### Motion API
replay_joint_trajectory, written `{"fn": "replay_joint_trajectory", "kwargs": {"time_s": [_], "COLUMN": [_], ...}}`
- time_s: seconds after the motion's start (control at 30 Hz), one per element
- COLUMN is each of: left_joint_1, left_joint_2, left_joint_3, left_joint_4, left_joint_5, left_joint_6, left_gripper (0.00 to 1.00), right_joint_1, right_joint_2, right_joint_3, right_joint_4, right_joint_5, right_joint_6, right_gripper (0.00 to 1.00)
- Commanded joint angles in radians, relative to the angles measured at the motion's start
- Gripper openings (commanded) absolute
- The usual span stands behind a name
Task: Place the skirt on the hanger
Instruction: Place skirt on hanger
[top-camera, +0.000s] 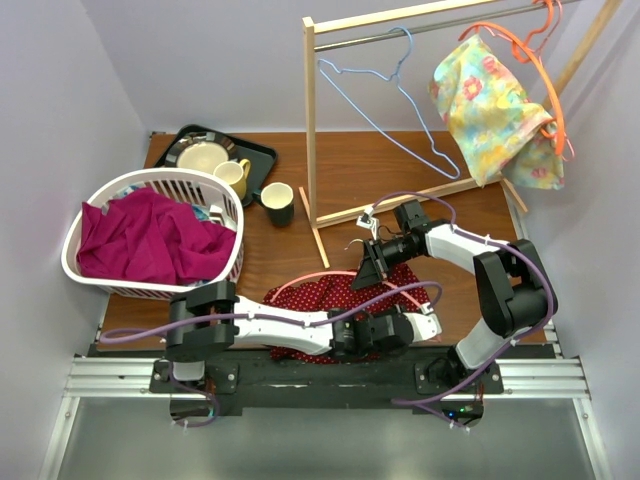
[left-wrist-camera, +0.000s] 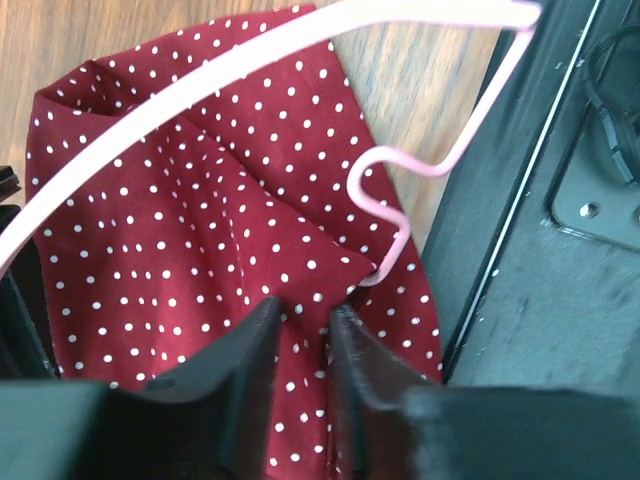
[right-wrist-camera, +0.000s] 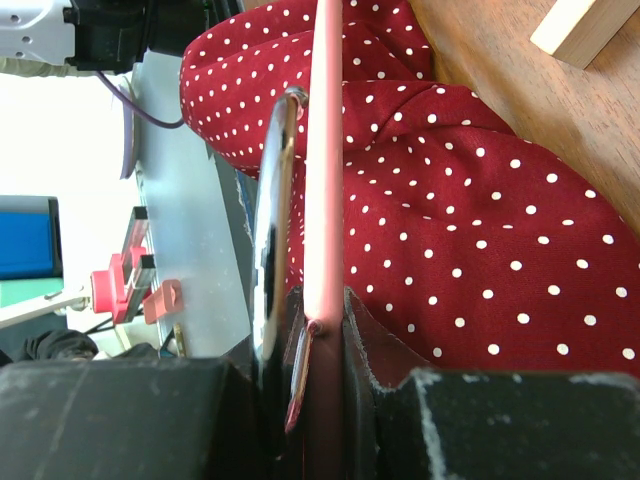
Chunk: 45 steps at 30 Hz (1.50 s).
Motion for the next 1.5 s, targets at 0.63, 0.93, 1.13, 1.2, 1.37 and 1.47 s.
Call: {"fn": "replay_joint_trajectory", "kwargs": {"time_s": [0.63, 0.93, 1.13, 1.2, 1.37, 1.47], "left_joint_1": [0.105, 0.104, 0.092, 0.081, 0.049, 0.03], "left_joint_2": [-0.248, -0.394, -0.468, -0.458, -0.411, -0.386], "left_joint_3": [-0.016, -0.04, -0.039, -0.036, -0.025, -0.031], "left_joint_4": [0.092, 0.135, 0.096, 0.067, -0.005, -0.012], "left_joint_5": [-0.007, 0.293, 0.499, 0.575, 0.647, 0.7], "left_joint_6": [-0.02, 0.022, -0.004, -0.03, -0.077, -0.11], "left_gripper": [0.0, 0.0, 0.0, 0.0, 0.0, 0.0], "right_joint_1": [0.014, 0.015, 0.012, 0.014, 0.009, 0.011], "right_joint_2": [-0.013, -0.01, -0.044, -0.067, -0.189, -0.249], "right_joint_3": [0.038, 0.056, 0.064, 0.072, 0.081, 0.088], "right_joint_4": [-0.029, -0.035, -0.038, -0.049, -0.083, -0.116], "right_joint_5": [-0.033, -0.002, 0.005, 0.008, 0.039, 0.108], "right_joint_6": [-0.026, -0.037, -0.052, -0.068, -0.111, -0.14], "right_gripper": [0.0, 0.0, 0.0, 0.0, 0.0, 0.0]}}
